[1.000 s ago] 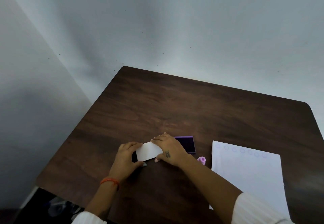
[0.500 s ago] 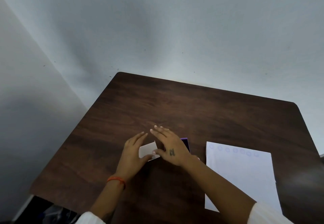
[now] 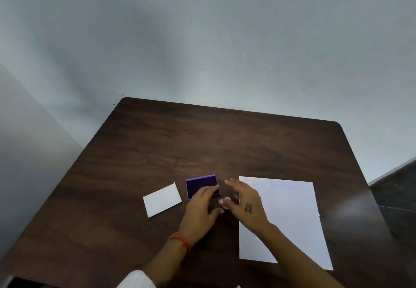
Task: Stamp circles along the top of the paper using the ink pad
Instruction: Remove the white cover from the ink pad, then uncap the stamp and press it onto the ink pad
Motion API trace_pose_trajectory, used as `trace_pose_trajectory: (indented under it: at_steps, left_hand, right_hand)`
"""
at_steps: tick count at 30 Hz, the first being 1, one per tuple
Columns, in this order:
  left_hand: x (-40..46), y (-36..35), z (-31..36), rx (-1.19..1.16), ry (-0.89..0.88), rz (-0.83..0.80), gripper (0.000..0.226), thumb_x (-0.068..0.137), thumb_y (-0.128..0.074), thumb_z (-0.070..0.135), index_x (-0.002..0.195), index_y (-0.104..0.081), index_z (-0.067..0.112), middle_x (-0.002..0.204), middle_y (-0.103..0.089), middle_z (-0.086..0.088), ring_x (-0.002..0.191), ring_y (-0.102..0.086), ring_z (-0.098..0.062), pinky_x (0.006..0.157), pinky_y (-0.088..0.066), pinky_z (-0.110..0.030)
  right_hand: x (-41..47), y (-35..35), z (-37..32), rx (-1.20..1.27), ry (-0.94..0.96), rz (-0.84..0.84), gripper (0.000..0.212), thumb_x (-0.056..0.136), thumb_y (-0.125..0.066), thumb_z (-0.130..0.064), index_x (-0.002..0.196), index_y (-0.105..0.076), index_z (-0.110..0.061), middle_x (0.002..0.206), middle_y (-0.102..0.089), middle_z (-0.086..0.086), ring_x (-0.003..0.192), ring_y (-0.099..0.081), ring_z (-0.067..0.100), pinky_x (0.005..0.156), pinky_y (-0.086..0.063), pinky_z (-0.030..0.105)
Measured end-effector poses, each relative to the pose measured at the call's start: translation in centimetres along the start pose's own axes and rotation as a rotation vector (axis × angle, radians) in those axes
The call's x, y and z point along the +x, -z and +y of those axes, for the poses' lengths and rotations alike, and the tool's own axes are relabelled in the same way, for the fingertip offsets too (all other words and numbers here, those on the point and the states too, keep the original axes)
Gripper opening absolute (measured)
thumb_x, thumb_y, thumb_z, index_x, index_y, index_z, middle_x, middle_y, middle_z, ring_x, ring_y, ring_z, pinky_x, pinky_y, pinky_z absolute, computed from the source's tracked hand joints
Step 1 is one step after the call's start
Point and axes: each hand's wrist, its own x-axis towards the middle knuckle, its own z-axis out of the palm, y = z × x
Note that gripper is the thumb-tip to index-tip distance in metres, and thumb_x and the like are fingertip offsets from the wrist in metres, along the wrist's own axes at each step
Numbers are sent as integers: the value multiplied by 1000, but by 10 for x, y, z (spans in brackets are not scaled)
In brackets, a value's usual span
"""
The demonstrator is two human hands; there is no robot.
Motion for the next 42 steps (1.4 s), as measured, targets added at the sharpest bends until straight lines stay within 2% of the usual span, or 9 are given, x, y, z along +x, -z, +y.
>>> trace_pose_trajectory:
  at_steps: [3,5,11,17,22,26,32,37,42]
  left_hand:
    - [-1,-13,1,-14,39,-38,47,80,-64,10,123,-49,23,129,-54,-1,115,-50,-9,101,-40,-24]
    - [0,-20,3,-10,50,-48,42,82,-61,7,120,-52,21,125,-56,-2,113,-52,-10,100,-40,-24]
    - [4,-29,4,35,112,-18,31,85,-58,9,114,-58,16,120,-61,-6,111,-54,-16,102,-42,-31]
    - [4,-28,5,15,118,1,28,84,-59,9,111,-59,16,117,-62,-5,108,-55,-14,97,-39,-23]
    - [2,-23,8,-63,110,39,28,82,-64,15,109,-60,19,112,-63,-1,104,-56,-12,94,-42,-23]
    - [0,-18,11,-122,128,82,30,80,-67,17,109,-61,18,109,-66,-2,99,-58,-10,93,-47,-29]
    - [-2,-11,17,-112,55,107,24,78,-69,19,101,-65,21,97,-70,3,88,-60,-4,83,-47,-18]
    - [-2,-6,20,-124,30,123,19,75,-72,25,92,-65,25,84,-67,11,79,-61,2,70,-48,-6]
    - [0,0,22,-68,-24,112,20,72,-74,27,90,-67,24,84,-70,7,77,-61,0,71,-48,-8]
  right_hand:
    - [-12,-7,5,39,-22,-11,37,84,-57,-41,108,-64,-14,107,-70,6,94,-64,13,81,-46,6]
    - [-14,-10,4,60,-50,-12,47,80,-48,-53,100,-67,-15,95,-72,3,79,-60,4,70,-42,-1]
    - [-10,-15,12,-29,-108,-25,19,85,-62,-25,95,-68,-10,94,-73,11,81,-64,16,69,-35,-3]
    - [-9,-14,10,6,-92,-21,15,85,-63,-23,91,-68,-10,90,-73,10,75,-61,12,68,-39,2]
    - [-13,-5,8,156,-108,-8,7,82,-63,-9,87,-67,-12,85,-72,11,80,-66,24,73,-50,26]
    - [-15,-4,1,264,-208,96,13,79,-70,-19,91,-70,-15,90,-72,7,79,-65,11,72,-48,12]
    - [-17,3,-4,349,-274,99,17,74,-75,-28,86,-68,-19,85,-71,1,80,-66,14,75,-56,25]
    - [-14,9,-5,379,-319,50,19,76,-73,-25,92,-68,-14,92,-72,8,85,-66,17,83,-55,31]
    - [-13,22,-6,490,-311,-73,22,81,-68,-20,102,-65,-15,102,-70,7,96,-64,21,84,-51,25]
